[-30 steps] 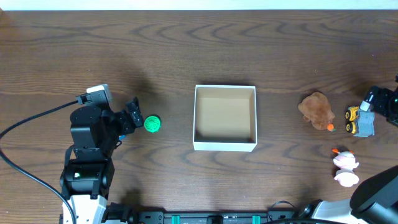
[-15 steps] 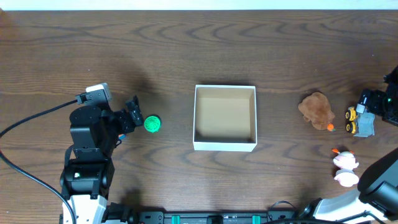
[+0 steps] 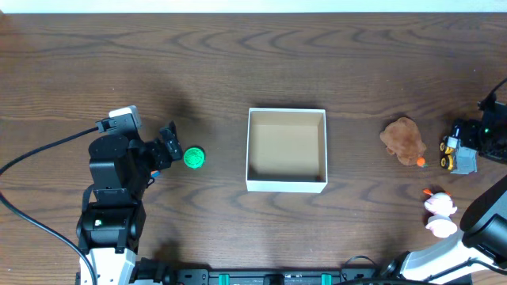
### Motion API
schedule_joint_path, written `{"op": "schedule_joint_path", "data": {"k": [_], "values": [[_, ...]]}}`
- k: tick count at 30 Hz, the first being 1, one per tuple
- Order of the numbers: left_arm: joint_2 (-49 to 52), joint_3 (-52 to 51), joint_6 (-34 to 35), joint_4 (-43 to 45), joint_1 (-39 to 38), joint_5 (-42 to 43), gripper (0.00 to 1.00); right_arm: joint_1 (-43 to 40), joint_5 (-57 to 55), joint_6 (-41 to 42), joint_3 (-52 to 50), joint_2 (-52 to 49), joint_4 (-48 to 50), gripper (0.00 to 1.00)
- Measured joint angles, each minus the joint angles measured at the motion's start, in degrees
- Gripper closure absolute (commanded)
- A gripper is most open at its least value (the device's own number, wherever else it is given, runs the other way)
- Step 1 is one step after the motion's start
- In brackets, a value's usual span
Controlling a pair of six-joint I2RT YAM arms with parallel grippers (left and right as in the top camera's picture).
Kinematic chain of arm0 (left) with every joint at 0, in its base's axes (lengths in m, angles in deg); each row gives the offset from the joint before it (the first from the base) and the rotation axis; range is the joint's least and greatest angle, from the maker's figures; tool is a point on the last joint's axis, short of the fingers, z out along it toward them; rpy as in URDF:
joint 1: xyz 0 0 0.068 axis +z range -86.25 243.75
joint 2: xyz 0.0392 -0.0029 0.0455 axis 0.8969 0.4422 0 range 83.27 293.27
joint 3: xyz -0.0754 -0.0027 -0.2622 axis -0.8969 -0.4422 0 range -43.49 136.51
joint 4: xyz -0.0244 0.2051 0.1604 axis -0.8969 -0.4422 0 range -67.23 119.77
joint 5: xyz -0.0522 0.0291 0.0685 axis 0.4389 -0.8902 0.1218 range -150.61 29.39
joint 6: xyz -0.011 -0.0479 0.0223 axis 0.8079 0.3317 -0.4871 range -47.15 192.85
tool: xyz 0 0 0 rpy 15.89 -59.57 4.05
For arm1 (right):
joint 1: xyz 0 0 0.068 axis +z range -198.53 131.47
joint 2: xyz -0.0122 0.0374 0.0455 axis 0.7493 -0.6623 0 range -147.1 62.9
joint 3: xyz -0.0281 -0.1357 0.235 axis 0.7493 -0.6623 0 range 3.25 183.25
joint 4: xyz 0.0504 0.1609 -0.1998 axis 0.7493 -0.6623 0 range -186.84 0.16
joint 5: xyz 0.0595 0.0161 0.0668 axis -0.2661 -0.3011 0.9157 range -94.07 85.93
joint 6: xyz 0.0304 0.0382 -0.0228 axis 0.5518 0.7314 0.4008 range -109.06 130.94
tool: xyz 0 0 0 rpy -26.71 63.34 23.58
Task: Pack container
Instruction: 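Move the right gripper over the yellow-blue toy truck and grasp it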
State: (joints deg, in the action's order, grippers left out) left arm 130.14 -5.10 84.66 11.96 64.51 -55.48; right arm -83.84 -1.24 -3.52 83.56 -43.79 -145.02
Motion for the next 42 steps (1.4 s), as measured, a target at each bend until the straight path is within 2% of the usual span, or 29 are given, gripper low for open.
{"op": "schedule_joint_path", "data": {"k": [15,30,42], "values": [[0.0,0.0,0.0,0.26,0.0,-0.66,0.02,-0.37,-0.57,-0.37,-0.15,-3.91,0.83,0.01],[0.0,0.0,0.0,0.26,0.0,-0.66,0.02,-0.37,-0.94,-1.33,-0.15,-3.91,2.12,0.36],[0.0,0.0,0.0,0.46,0.0,-0.83,0.02,-0.37,0.37,-1.29,-0.15,-3.91,2.34,0.49]]}}
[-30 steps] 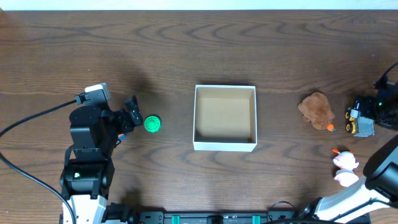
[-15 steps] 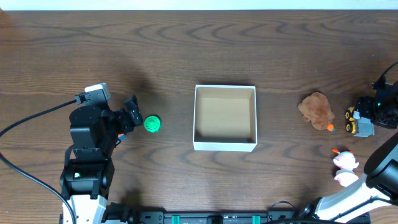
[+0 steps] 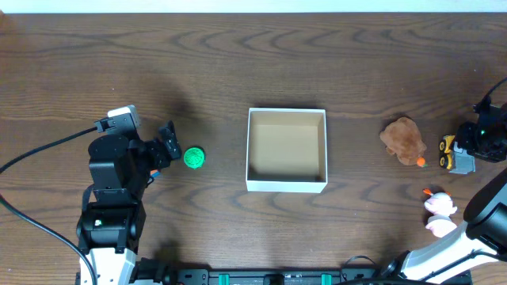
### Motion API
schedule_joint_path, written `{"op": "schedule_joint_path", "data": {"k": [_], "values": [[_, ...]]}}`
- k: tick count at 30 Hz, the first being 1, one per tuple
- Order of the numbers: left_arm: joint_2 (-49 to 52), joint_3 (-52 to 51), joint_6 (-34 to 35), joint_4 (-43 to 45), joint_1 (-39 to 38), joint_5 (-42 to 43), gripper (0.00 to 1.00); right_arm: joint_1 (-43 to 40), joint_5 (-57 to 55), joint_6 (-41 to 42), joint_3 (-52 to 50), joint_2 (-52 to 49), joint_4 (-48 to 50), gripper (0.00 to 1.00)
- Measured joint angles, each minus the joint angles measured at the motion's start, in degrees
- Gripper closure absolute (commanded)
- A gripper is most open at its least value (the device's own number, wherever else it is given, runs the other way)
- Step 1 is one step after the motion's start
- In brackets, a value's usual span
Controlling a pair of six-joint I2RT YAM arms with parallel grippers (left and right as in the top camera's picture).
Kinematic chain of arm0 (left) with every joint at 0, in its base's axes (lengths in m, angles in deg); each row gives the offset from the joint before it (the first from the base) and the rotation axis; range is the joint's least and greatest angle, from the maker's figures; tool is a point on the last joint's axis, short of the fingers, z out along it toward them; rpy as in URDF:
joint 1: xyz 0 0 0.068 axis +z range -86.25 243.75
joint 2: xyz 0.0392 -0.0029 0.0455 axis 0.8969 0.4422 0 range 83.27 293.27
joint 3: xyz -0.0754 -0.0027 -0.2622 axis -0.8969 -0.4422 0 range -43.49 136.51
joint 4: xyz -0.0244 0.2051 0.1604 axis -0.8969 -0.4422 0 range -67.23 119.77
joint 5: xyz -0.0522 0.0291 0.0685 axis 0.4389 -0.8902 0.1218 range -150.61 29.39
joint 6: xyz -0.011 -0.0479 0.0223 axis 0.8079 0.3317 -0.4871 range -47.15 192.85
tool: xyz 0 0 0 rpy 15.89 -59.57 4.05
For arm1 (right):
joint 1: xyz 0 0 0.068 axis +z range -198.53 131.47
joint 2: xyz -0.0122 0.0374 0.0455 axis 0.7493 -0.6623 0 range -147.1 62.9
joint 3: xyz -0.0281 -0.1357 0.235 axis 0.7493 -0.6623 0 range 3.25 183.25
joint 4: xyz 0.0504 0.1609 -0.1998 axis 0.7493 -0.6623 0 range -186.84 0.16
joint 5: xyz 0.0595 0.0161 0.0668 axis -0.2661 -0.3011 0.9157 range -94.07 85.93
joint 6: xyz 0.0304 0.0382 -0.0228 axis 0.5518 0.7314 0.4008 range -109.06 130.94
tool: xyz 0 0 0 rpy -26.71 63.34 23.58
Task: Pack container
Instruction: 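Move the right gripper over the yellow-blue toy truck and grasp it, then carry the truck with the right gripper into the white box and release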
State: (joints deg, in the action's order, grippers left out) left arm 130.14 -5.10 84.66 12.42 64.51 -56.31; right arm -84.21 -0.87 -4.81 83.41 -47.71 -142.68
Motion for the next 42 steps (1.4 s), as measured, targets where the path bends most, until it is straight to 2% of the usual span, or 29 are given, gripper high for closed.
{"op": "schedule_joint_path", "data": {"k": [5,9,13,21,28,34,38,42], "values": [[0.0,0.0,0.0,0.0,0.0,0.0,0.02,0.0,0.22,0.09,0.0,0.0,0.26,0.53],[0.0,0.0,0.0,0.46,0.0,0.0,0.02,0.0,0.44,0.11,0.0,0.0,0.42,0.6],[0.0,0.0,0.0,1.31,0.0,0.0,0.02,0.0,0.61,0.9,0.0,0.0,0.83,0.64],[0.0,0.0,0.0,1.29,0.0,0.0,0.02,0.0,1.14,5.73,0.0,0.09,1.51,0.99],[0.0,0.0,0.0,-0.28,0.0,0.0,0.02,1.62,3.54,9.7,-0.11,5.53,1.38,0.99],[0.0,0.0,0.0,-0.59,0.0,0.0,0.02,11.61,4.17,12.41,-0.07,21.35,-0.31,0.99],[0.0,0.0,0.0,-0.61,0.0,0.0,0.02,23.47,4.83,14.6,0.04,31.23,-3.15,0.99],[0.0,0.0,0.0,-0.87,0.0,0.0,0.02,35.87,3.82,19.76,0.04,36.24,-4.72,0.99]]}}
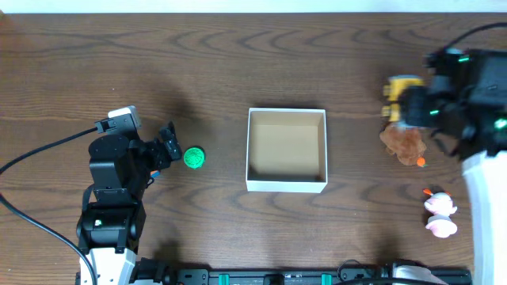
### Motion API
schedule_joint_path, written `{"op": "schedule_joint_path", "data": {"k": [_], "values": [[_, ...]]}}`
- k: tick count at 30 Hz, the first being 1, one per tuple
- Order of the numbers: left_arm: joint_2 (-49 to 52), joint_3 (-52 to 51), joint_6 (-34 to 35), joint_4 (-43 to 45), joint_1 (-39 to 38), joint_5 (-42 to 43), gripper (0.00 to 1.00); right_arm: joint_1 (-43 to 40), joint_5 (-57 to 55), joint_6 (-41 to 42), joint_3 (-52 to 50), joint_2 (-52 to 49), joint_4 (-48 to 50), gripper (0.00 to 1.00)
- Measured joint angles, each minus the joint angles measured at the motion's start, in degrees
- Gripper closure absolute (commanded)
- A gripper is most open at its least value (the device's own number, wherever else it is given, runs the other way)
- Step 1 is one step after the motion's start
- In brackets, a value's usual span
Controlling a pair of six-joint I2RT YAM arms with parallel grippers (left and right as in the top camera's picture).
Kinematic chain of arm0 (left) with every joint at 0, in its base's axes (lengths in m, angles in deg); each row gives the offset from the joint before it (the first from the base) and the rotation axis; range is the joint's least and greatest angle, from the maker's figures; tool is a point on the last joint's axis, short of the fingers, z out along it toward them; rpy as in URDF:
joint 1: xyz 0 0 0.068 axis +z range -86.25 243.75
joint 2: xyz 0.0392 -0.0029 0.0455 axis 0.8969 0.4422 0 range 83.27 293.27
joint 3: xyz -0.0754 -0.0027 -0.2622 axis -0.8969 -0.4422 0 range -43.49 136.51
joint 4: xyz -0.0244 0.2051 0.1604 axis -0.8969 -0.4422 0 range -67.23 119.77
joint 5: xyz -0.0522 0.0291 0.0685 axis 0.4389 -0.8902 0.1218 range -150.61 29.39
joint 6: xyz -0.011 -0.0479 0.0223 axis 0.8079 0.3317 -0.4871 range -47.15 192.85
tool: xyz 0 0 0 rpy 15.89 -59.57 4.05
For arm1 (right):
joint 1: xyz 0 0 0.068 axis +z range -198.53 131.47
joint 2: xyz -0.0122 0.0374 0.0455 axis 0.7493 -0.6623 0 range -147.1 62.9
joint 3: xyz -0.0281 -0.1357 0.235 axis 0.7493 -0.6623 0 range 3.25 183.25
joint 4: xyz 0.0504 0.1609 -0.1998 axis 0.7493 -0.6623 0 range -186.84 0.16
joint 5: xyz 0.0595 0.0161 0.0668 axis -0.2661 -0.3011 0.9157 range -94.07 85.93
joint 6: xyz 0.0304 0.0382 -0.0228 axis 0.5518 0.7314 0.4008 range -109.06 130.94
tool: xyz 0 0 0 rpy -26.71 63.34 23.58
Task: Pack container
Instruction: 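Carry the truck with the right gripper into the white box and release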
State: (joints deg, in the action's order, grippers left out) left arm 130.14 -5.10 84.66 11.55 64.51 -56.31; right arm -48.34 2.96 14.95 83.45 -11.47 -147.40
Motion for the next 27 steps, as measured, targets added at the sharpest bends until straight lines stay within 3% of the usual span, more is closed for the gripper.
{"op": "schedule_joint_path", "data": {"k": [6,12,20,27], "values": [[0.0,0.0,0.0,-2.43,0.0,0.0,0.02,17.86,-4.57,13.81,0.0,0.24,-0.07,0.99],[0.0,0.0,0.0,-2.62,0.0,0.0,0.02,28.65,-10.03,26.29,0.0,-3.67,-0.07,0.99],[0.0,0.0,0.0,-2.62,0.0,0.0,0.02,32.11,-12.24,35.91,-0.02,-14.03,-1.9,0.99],[0.0,0.0,0.0,-2.62,0.0,0.0,0.02,32.11,-13.05,38.23,-0.02,-21.88,-1.95,0.99]]}}
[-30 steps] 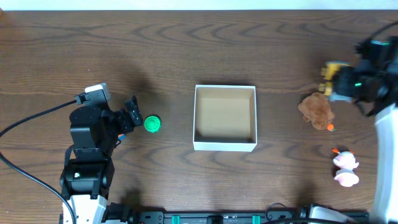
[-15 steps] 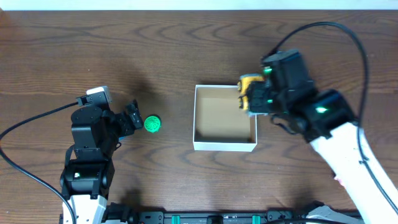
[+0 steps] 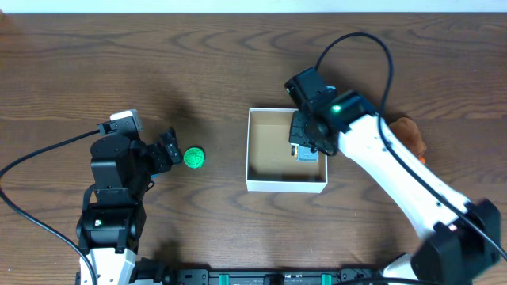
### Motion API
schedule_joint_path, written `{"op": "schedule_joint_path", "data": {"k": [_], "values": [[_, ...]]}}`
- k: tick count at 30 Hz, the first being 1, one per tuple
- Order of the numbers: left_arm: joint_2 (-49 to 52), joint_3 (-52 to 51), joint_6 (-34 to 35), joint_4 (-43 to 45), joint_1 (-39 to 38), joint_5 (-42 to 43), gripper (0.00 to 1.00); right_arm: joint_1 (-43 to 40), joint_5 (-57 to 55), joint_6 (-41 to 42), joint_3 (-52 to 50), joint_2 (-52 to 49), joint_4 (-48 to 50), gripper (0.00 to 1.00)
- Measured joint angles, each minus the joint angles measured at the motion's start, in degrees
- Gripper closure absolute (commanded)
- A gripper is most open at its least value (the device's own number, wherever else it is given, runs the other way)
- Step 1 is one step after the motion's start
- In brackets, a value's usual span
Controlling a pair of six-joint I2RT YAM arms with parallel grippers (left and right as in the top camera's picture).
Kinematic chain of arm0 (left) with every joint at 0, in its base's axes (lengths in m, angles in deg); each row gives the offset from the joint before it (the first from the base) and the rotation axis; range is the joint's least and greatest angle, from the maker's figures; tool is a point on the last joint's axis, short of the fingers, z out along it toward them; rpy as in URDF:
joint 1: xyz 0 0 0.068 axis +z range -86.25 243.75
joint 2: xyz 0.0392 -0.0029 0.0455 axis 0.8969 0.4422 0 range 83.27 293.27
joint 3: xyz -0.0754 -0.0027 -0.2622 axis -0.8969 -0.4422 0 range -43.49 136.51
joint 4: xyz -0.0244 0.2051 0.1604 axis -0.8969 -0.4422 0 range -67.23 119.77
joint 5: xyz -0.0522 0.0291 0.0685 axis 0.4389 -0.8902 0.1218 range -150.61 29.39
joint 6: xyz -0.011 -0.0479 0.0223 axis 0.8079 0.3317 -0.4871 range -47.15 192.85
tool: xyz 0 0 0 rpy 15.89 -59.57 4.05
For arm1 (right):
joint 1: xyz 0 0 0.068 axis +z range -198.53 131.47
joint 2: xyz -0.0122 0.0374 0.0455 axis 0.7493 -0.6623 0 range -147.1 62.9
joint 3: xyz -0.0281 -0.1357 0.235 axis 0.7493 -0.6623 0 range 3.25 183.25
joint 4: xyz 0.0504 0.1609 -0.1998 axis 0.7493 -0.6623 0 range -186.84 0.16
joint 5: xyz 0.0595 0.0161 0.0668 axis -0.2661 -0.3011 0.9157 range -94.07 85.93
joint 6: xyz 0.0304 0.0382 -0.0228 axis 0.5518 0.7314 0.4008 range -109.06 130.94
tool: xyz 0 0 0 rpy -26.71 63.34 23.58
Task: Pack container
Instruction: 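Carry the truck with the right gripper into the white box and release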
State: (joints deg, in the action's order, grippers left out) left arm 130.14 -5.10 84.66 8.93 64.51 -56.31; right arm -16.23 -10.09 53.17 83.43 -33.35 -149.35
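Observation:
A white open box (image 3: pixel 286 187) stands at the middle of the table. My right gripper (image 3: pixel 304 141) hangs over the box's right half, shut on a yellow and grey toy truck (image 3: pixel 306 153) that sits low inside the box opening. A green ball (image 3: pixel 194 157) lies on the table left of the box. My left gripper (image 3: pixel 169 146) rests just left of the ball, open, with nothing between its fingers.
A brown plush toy (image 3: pixel 412 136) lies right of the box, partly covered by my right arm (image 3: pixel 396 178), which crosses the table's right side. The arm's black cable (image 3: pixel 356 36) loops above the box's far right corner.
My right gripper has moved with the toy truck from beyond the brown plush, right of the box, to over the box's right half. The left arm has barely moved.
My right gripper was at the table's far right edge around the toy truck on the table, and stayed there. Then it held the truck up beyond the plush toy. Now it holds the truck inside the box opening. The left gripper stayed by the green ball.

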Motion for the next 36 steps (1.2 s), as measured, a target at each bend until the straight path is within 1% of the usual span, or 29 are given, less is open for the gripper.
{"op": "schedule_joint_path", "data": {"k": [5,10,11,14,15,16,18,19,22,24,26,27,28,29,34,36], "values": [[0.0,0.0,0.02,0.0,0.0,0.0,0.02,-0.42,-0.37,0.39,0.0,-6.32,0.52,0.99],[0.0,0.0,0.0,0.0,0.0,0.0,0.02,-2.73,-0.15,0.52,0.0,-12.2,1.77,0.99],[0.0,0.0,0.02,0.0,0.0,0.0,0.02,-3.15,-0.11,0.46,0.0,-12.83,2.1,0.96],[0.0,0.0,0.0,0.0,0.0,0.0,0.02,-4.5,0.35,-0.2,0.0,-13.51,2.51,0.8],[0.0,0.0,0.0,0.0,0.0,0.0,0.02,-4.7,0.48,-0.68,0.0,-13.51,2.75,0.71],[0.0,0.0,0.02,0.0,0.0,0.0,0.02,-4.76,0.35,-1.03,0.0,-13.53,2.82,0.67],[0.0,0.0,0.0,0.0,0.0,0.0,0.02,-4.87,0.37,-2.03,0.0,-13.53,2.93,0.54],[0.0,0.0,0.0,0.02,0.0,0.0,0.02,-4.87,0.37,-2.54,0.0,-13.53,2.97,0.5],[0.0,0.0,0.0,0.0,0.0,0.0,0.02,-4.87,0.35,-3.78,0.0,-13.53,3.04,0.46],[0.0,0.0,0.0,0.0,0.0,0.0,0.02,-4.87,0.24,-4.33,0.0,-13.53,3.04,0.38],[0.0,0.0,0.0,0.0,0.0,0.0,0.02,-4.87,0.17,-5.11,0.0,-13.53,3.02,0.35],[0.0,0.0,0.0,0.0,0.0,0.0,0.02,-4.87,0.17,-5.57,0.04,-13.53,2.99,0.29],[0.0,0.0,0.0,0.0,0.0,0.0,0.02,-4.87,0.13,-5.77,0.2,-13.51,2.97,0.26],[0.0,0.0,0.0,0.0,0.0,0.0,0.02,-4.87,0.2,-6.27,0.48,-13.51,2.86,0.19],[0.0,0.0,0.0,-0.02,0.0,0.0,0.02,-5.03,-0.04,-8.94,4.15,-12.2,0.55,0.16],[0.0,0.0,0.0,-0.02,0.0,0.0,0.02,-5.11,-0.07,-9.79,6.34,-10.62,-1.07,0.01]]}}
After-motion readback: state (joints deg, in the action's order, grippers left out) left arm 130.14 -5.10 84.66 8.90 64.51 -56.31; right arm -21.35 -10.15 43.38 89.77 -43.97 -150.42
